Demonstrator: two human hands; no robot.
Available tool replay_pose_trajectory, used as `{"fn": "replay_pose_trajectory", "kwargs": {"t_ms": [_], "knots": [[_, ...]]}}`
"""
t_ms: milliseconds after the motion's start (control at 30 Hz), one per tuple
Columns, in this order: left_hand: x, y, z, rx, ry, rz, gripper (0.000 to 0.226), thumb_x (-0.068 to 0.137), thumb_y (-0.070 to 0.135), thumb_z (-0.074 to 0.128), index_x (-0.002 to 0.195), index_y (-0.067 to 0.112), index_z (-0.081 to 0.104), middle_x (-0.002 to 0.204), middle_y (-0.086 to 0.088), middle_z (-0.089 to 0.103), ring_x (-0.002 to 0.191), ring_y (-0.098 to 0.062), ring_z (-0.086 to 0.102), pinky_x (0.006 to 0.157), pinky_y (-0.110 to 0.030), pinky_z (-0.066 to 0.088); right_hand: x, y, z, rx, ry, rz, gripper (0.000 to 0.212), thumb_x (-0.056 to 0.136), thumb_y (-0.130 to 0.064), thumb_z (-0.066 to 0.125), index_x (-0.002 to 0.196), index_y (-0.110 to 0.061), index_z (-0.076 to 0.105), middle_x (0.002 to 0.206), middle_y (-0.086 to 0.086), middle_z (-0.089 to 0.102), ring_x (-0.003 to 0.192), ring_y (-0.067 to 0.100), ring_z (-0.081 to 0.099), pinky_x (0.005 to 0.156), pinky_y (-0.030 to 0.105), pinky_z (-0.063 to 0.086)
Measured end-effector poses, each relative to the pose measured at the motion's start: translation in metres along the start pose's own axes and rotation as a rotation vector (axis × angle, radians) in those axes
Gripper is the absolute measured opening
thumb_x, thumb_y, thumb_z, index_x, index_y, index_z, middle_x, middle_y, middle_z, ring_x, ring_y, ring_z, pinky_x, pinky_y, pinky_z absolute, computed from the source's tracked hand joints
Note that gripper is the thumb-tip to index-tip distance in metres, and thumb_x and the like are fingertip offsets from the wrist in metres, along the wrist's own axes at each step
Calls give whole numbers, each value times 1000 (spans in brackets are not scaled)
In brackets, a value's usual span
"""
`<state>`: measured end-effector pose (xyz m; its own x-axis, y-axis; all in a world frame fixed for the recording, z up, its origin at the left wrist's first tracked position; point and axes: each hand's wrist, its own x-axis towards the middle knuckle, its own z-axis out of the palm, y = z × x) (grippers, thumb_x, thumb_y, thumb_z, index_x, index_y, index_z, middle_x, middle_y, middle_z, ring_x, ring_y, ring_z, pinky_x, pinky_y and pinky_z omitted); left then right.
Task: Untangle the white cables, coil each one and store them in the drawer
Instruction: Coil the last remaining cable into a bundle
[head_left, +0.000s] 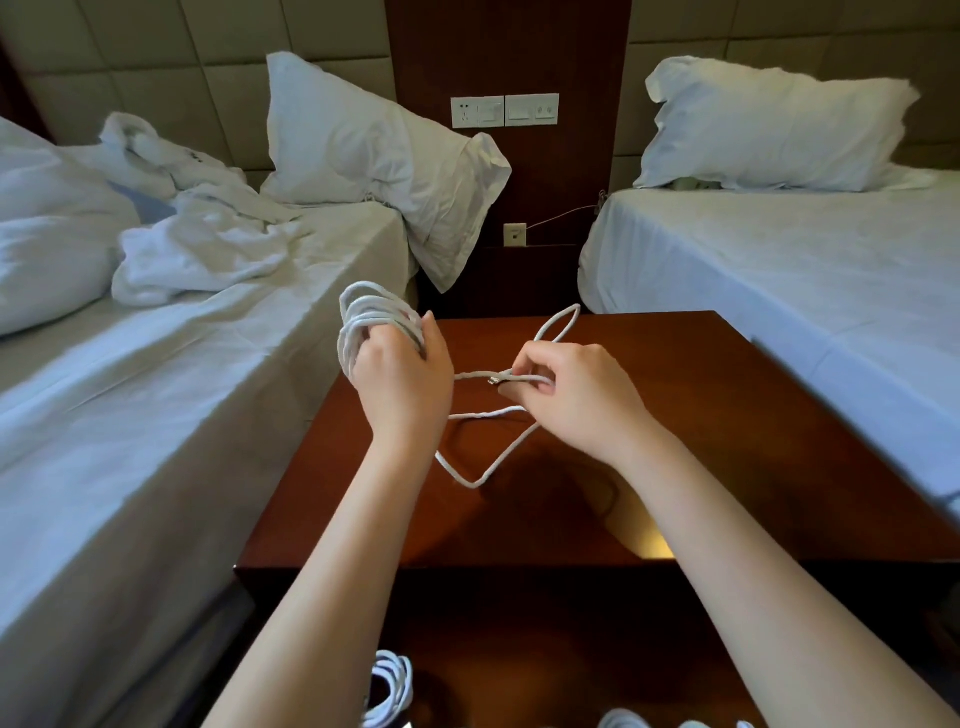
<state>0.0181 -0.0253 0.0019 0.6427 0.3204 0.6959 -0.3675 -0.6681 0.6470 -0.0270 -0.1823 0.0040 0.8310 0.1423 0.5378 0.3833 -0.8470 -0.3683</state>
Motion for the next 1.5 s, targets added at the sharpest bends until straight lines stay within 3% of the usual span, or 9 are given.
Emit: {"fn": "replay_pose_trajectory", "kwargs": {"t_ms": [100,233,400,633,833,933,1033,1300,1500], "knots": [[-1,-6,4,201,-129,79,34,97,26,51,88,-6,60,83,-20,64,80,-34,60,64,-26,30,1,4,3,-18,131,-68,14,89,-29,69,89,-15,71,71,-4,68,63,9,61,60,21,43],[-3,-10,7,283,-320,90,34,95,21,50,67,4,58,58,1,52,53,-13,49,51,-22,31,2,11,8,-87,315,-209,10,82,-22,77,82,-13,72,68,-5,67,59,7,54,70,32,45],[2,3,-3,76,-499,11,37,88,8,49,53,13,38,53,1,47,32,-9,48,35,-16,37,5,17,2,-142,458,-300,18,83,-30,75,85,-12,73,71,-3,66,63,11,57,72,22,27],[1,30,-24,-321,-838,-217,29,95,18,51,67,9,54,55,-6,59,41,-10,57,43,-15,44,7,26,-13,-148,505,-290,35,90,-45,59,91,-11,72,72,-3,62,62,13,54,63,27,34],[-3,32,-19,-133,-852,106,28,84,24,71,63,14,57,56,1,60,49,-4,57,51,-18,47,6,32,-7,23,524,-112,38,88,-46,60,84,-8,63,78,-5,54,59,4,44,51,10,35],[-9,29,-11,-65,-781,100,36,87,27,68,56,15,51,51,3,56,47,-8,54,53,-26,48,8,26,0,66,554,-185,31,90,-37,62,85,-6,64,80,3,58,62,7,49,52,13,40],[-10,28,-12,-159,-861,17,42,91,23,60,51,14,49,37,5,51,37,-5,50,46,-18,45,8,27,0,63,572,-233,33,90,-38,61,86,-5,66,81,5,60,63,11,52,51,19,44],[0,34,-31,-628,-1228,-111,40,82,15,44,42,15,48,36,-3,40,34,-18,35,48,-28,42,6,27,3,329,397,-205,29,97,-32,55,102,-10,72,81,-3,61,69,9,57,56,28,47],[0,33,-30,-734,-1278,-141,29,73,20,49,45,11,47,36,-4,38,38,-22,32,47,-27,40,3,28,-1,511,100,-34,29,99,-19,53,125,-27,63,105,-13,68,103,4,63,89,29,53]]}}
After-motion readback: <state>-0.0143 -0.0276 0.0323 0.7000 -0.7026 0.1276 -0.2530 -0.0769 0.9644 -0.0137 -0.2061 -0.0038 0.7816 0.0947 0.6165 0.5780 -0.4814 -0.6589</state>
